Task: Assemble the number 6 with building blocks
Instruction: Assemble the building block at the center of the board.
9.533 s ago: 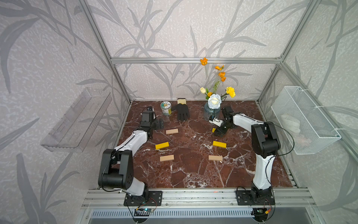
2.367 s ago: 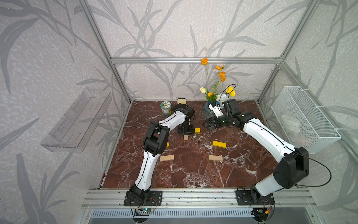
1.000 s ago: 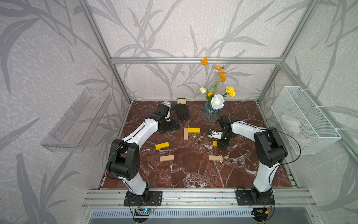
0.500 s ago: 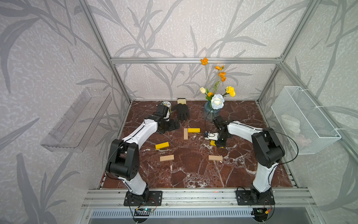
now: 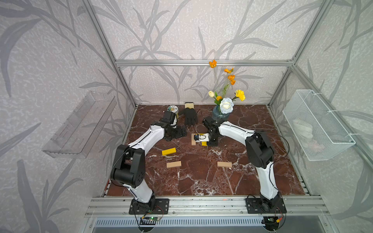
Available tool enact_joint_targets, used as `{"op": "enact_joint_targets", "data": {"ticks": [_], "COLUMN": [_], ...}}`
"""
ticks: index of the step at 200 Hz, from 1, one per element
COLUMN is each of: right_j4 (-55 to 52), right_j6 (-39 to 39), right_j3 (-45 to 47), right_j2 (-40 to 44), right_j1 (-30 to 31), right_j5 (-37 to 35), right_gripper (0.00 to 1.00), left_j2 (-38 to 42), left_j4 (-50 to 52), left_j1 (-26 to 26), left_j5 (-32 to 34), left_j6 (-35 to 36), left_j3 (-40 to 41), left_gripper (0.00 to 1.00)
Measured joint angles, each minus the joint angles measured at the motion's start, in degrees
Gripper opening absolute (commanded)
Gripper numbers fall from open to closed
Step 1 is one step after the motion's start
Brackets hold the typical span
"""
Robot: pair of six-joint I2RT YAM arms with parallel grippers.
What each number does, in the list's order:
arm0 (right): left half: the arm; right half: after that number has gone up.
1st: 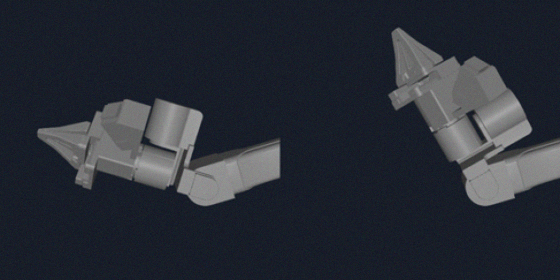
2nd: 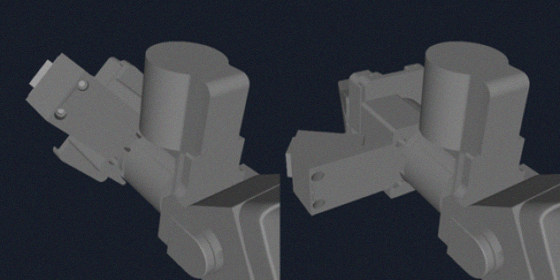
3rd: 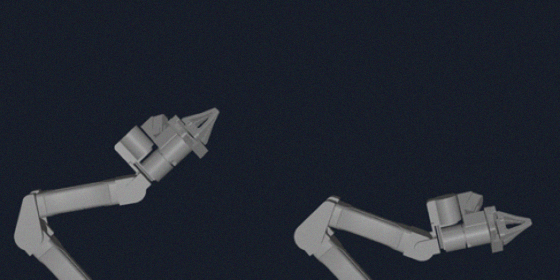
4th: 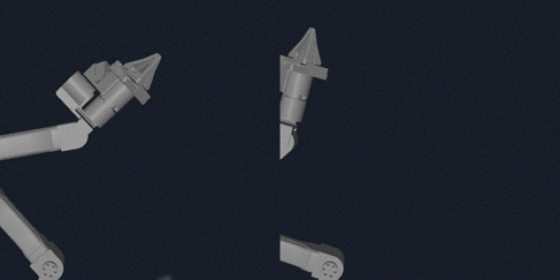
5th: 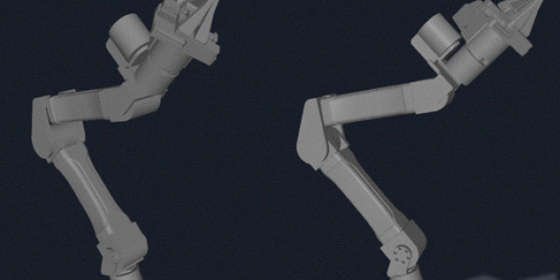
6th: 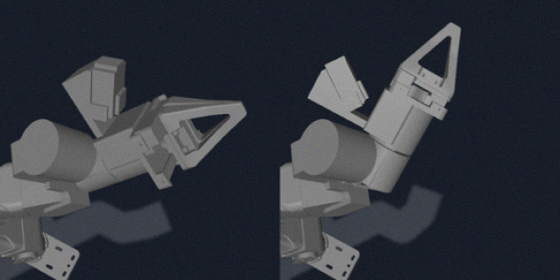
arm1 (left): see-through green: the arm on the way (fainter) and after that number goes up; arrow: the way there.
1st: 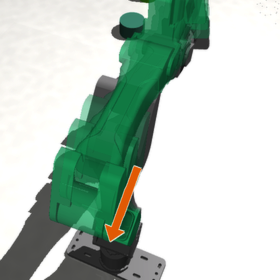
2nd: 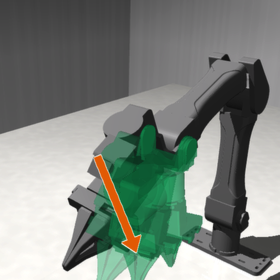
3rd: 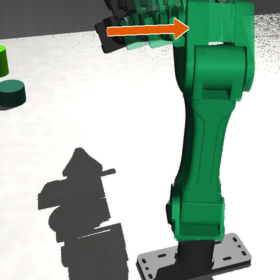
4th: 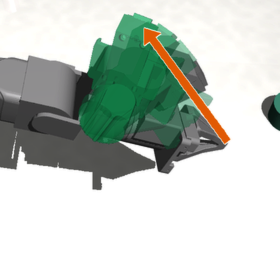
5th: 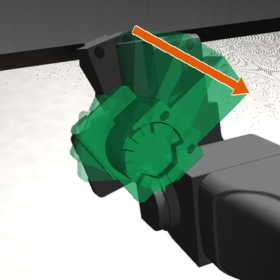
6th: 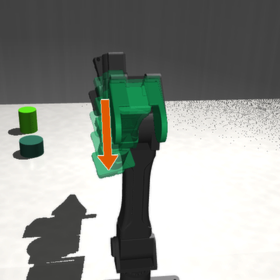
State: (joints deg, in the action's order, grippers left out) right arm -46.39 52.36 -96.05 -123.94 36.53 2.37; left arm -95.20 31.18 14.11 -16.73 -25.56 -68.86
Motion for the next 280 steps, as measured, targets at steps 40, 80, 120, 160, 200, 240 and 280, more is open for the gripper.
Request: {"op": "enact_joint_targets", "data": {"ticks": [40,80,120,160,200,240,280], "right_j4": [-1.9,-2.8,-3.4,-4.0,-4.4,-4.6,-4.5], "right_j6": [0.3,0.0,-0.3,-0.5,-1.1,-1.8,-2.0], "right_j3": [-2.3,-5.3,-7.5,-8.3,-8.4,-8.9,-8.9], "right_j2": [-1.9,-3.6,-5.9,-6.3,-6.4,-6.9,-7.0], "right_j1": [1.2,2.0,3.0,3.6,3.6,3.6,3.6], "right_j5": [0.2,0.6,1.2,1.7,1.8,2.1,2.2], "right_gripper": [0.04,0.07,0.08,0.09,0.21,0.37,0.55], "left_j2": [0.1,0.2,0.2,0.2,0.2,0.2,0.3], "left_j4": [0.1,0.1,0.1,0.1,0.2,0.4,0.6], "left_j1": [-0.6,-1.0,-1.1,-1.3,-1.5,-1.5,-1.5], "left_j5": [0.1,0.1,0.1,0.1,0.1,0.1,0.1], "left_j6": [0.0,0.0,0.1,0.1,0.1,0.2,0.4], "left_j3": [0.9,0.9,0.9,0.9,0.9,0.9,1.2], "left_gripper": [0.97,0.97,0.97,0.97,0.97,0.97,0.97]}}
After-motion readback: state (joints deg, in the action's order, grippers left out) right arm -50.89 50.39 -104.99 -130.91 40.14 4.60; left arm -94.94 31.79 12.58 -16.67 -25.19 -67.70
